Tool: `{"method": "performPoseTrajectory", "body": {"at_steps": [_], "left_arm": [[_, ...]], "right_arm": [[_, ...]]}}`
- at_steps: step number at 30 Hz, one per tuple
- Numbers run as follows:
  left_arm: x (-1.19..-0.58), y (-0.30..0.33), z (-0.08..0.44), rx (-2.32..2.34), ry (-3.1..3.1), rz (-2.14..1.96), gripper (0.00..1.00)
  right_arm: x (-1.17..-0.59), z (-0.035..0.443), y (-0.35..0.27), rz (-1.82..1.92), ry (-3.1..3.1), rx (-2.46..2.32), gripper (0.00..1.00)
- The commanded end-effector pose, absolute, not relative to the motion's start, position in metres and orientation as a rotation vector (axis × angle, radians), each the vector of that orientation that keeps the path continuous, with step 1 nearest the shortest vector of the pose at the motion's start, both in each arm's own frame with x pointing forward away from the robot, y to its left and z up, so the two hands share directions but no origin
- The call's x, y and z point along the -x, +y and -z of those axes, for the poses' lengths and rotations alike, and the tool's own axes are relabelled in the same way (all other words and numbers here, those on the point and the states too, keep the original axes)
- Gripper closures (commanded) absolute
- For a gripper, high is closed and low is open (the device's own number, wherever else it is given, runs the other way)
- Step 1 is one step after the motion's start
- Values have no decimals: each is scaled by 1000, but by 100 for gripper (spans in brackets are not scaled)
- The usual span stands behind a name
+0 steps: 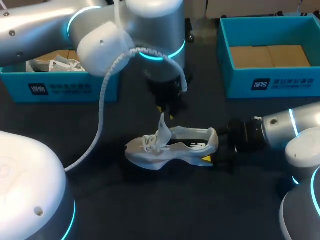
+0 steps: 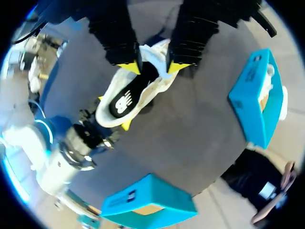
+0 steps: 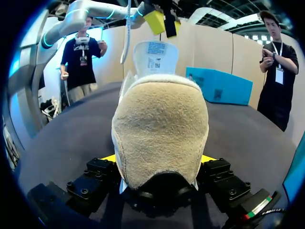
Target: Take the shoe out of the shoebox, open the shoe tongue, remove and reinsert the insole, then place the shoe into the shoebox
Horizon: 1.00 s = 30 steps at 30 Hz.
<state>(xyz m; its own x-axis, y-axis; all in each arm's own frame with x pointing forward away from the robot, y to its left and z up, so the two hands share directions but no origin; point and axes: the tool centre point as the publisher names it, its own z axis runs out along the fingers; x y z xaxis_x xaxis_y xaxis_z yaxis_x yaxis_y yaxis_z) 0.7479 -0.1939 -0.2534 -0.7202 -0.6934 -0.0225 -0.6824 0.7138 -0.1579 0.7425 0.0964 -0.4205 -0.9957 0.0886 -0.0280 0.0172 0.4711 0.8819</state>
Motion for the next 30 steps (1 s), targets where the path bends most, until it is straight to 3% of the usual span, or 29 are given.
{"method": "performPoseTrajectory", "body": {"at_steps": [1,4,16,30], "left_arm": [[-758,-200,244,1015,2925,238,95],[-757,-203,240,846,2982,249,100],[-738,-204,229,20,3170,268,100],[-715,-220,258,-201,3088,214,100]], "right_arm": [[-743,424,96,-1572,2636,-97,100],[-743,424,96,-1572,2636,-97,100],[-743,424,96,-1572,2636,-97,100],[-743,424,96,-1572,2636,-97,100]]}}
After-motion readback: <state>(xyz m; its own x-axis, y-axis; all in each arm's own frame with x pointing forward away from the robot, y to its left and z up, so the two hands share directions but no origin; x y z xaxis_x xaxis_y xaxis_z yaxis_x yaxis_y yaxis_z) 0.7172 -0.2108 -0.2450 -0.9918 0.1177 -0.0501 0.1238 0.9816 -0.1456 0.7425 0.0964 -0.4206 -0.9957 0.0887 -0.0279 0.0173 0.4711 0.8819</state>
